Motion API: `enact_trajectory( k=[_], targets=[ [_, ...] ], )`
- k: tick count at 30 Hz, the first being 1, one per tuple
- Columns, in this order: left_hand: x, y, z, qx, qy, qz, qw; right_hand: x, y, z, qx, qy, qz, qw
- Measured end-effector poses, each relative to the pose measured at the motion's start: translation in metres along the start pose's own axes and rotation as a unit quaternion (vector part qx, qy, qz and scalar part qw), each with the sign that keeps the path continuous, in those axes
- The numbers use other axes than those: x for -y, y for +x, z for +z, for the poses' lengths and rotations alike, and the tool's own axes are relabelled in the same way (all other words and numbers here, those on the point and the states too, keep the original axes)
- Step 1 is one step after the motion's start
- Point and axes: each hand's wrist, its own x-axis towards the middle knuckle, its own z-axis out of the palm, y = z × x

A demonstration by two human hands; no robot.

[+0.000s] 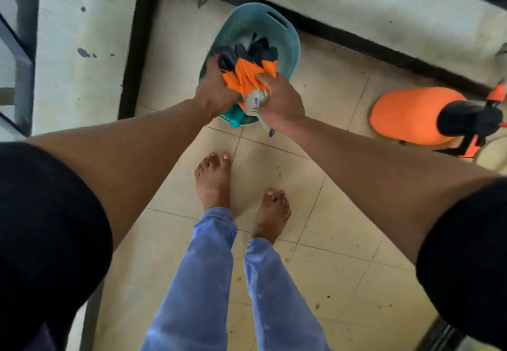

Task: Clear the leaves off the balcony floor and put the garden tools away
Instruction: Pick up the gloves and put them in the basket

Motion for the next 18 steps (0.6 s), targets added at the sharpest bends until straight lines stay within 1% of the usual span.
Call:
enact_trajectory(
  k=[1, 2, 3, 4, 5, 6, 7, 8, 9, 10, 11, 12, 13, 15, 16, 18],
  targets=[
    [0.043, -0.003, 0.013, -0.02, 0.105, -0.016, 0.994, -0.004, 0.001, 0.003, 0.006, -0.041, -0.004, 0.999],
    [0.089, -0.019, 0.021, 0.004, 0.179, -0.029, 0.983, -0.008, 0.0, 0.005, 0.009, -0.081, -0.007, 0.997],
    [0.132, -0.028, 0.047, 0.018, 0.245, -0.008, 0.969, -0.012, -0.001, 0.006, 0.009, -0.119, -0.009, 0.993],
    [0.175, -0.045, 0.076, 0.043, 0.272, 0.023, 0.961, -0.015, -0.004, 0.007, 0.001, -0.161, -0.015, 0.987],
    [0.184, -0.054, 0.094, 0.085, 0.315, 0.058, 0.943, -0.017, -0.008, 0.007, -0.021, -0.206, -0.026, 0.978],
    [0.171, -0.047, 0.081, 0.11, 0.4, 0.135, 0.9, -0.019, -0.011, 0.007, -0.055, -0.252, -0.041, 0.965],
    [0.131, -0.028, 0.051, 0.074, 0.443, 0.193, 0.872, -0.019, -0.014, 0.006, -0.091, -0.29, -0.055, 0.951],
    [0.089, -0.021, 0.023, 0.07, 0.45, 0.173, 0.873, -0.019, -0.017, 0.005, -0.116, -0.314, -0.066, 0.94],
    [0.047, -0.021, 0.013, 0.058, 0.409, 0.183, 0.892, -0.018, -0.019, 0.004, -0.127, -0.327, -0.08, 0.933],
    [0.024, -0.017, 0.001, 0.063, 0.426, 0.252, 0.867, -0.018, -0.019, 0.003, -0.124, -0.335, -0.1, 0.929],
    [0.016, -0.015, -0.01, 0.027, 0.442, 0.289, 0.848, -0.017, -0.02, 0.004, -0.111, -0.344, -0.127, 0.924],
    [0.012, -0.02, -0.015, 0.02, 0.464, 0.302, 0.833, -0.017, -0.02, 0.005, -0.092, -0.354, -0.158, 0.917],
    [0.011, -0.019, -0.02, 0.035, 0.482, 0.303, 0.822, -0.018, -0.02, 0.007, -0.069, -0.366, -0.184, 0.91],
    [0.026, -0.026, -0.015, 0.082, 0.502, 0.294, 0.81, -0.025, -0.02, 0.013, -0.021, -0.383, -0.207, 0.9],
    [0.031, -0.027, -0.012, 0.079, 0.51, 0.302, 0.802, -0.029, -0.021, 0.017, -0.004, -0.387, -0.206, 0.899],
    [0.029, -0.022, -0.012, 0.08, 0.508, 0.299, 0.804, -0.037, -0.022, 0.022, 0.009, -0.39, -0.198, 0.899]
  ],
)
